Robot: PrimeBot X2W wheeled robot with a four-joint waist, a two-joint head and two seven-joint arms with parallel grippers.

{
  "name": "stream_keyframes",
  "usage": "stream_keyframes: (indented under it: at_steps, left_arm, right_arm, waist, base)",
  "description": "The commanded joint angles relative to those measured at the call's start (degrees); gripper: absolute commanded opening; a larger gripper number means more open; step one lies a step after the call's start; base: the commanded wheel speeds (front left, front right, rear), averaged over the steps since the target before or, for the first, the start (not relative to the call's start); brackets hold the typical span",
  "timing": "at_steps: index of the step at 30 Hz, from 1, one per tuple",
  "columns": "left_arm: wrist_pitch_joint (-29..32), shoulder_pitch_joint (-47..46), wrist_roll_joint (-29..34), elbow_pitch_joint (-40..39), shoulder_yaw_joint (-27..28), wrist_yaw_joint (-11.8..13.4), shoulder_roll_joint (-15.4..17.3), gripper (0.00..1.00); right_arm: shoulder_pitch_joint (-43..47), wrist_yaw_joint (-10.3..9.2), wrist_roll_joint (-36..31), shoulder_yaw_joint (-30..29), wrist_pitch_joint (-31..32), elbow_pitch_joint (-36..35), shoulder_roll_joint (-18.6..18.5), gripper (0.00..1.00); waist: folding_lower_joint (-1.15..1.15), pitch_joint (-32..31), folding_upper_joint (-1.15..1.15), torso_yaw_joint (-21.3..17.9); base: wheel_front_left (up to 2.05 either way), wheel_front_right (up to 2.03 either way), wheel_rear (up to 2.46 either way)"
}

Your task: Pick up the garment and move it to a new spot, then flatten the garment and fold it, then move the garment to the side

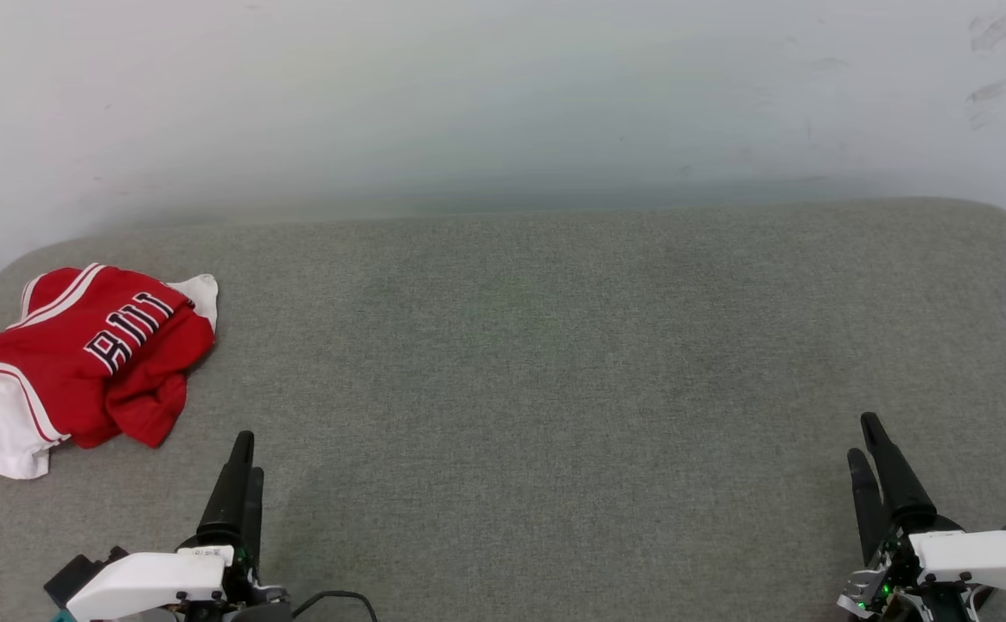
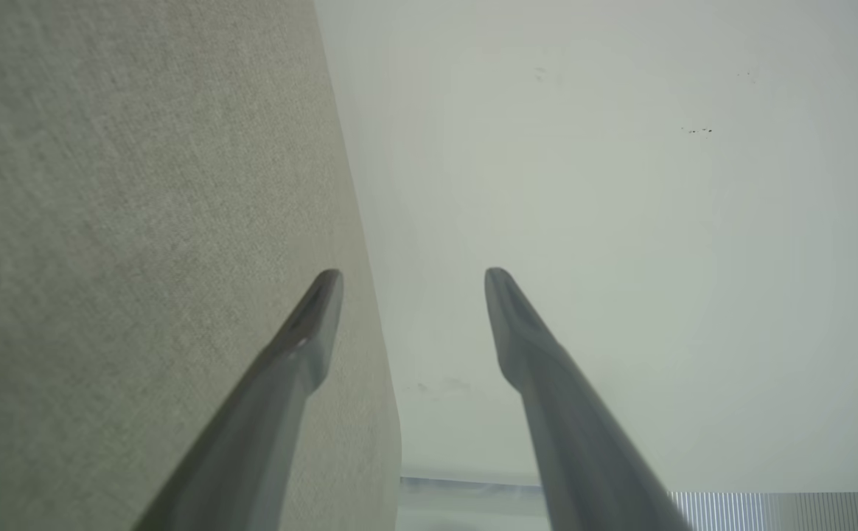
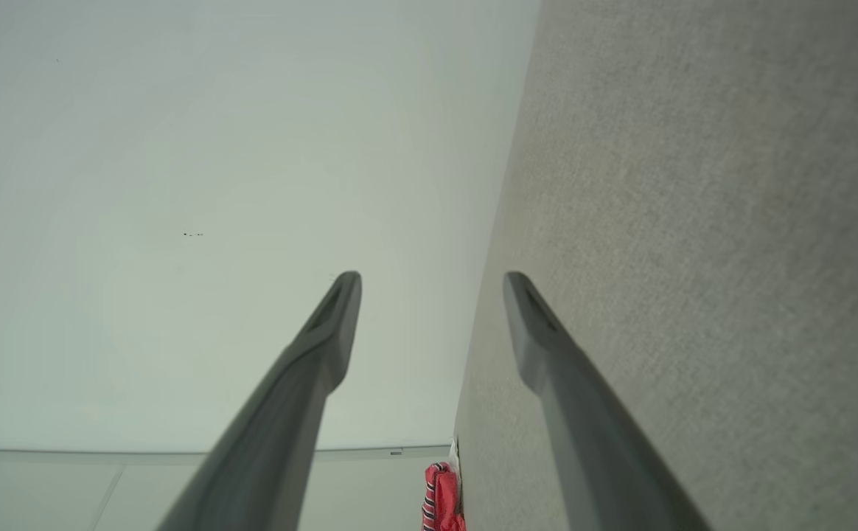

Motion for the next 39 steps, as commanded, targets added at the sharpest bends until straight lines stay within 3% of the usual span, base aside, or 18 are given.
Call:
stream_keyframes:
  at_steps: [1,13,23,29,39]
  left_arm:
    - [-0.8,-0.4,2.0,-1.4,0.6,-0.1,0.1,1.00]
    - [-3.6,0.2,12.0,-3.1,3.5,-0.1,0.2,1.00]
    - [-5.8,0.1,21.7,-6.6,6.1,0.5,0.2,1.00]
    - [-7.0,0.4,29.5,-11.9,5.8,3.6,0.2,1.00]
    - [-8.6,1.4,44.0,-18.0,0.5,7.0,0.2,1.00]
  right_arm:
    - [-0.3,0.00,-1.4,0.0,-0.8,-1.1,0.0,1.00]
    - [-0.8,0.01,-16.0,-3.3,-3.7,-2.6,0.0,1.00]
    - [-0.9,0.01,-33.2,-4.1,-5.8,-8.8,0.0,1.00]
    - [-1.1,0.01,-43.7,-3.5,-7.0,-11.8,0.0,1.00]
    - [-1.1,0.01,-58.2,-0.7,-8.6,-17.5,0.0,1.00]
  waist:
    - [0.00,0.0,0.00,0.0]
    - [0.00,0.2,0.00,-0.4]
    - [0.00,0.4,0.00,-0.6]
    - [0.00,0.5,0.00,-0.8]
    - [0.00,1.0,0.00,-1.1]
  base:
    - [0.00,0.00,0.00]
    - [0.00,0.00,0.00]
    - [0.00,0.00,0.00]
    - [0.00,0.00,0.00]
    - [0.00,0.00,0.00]
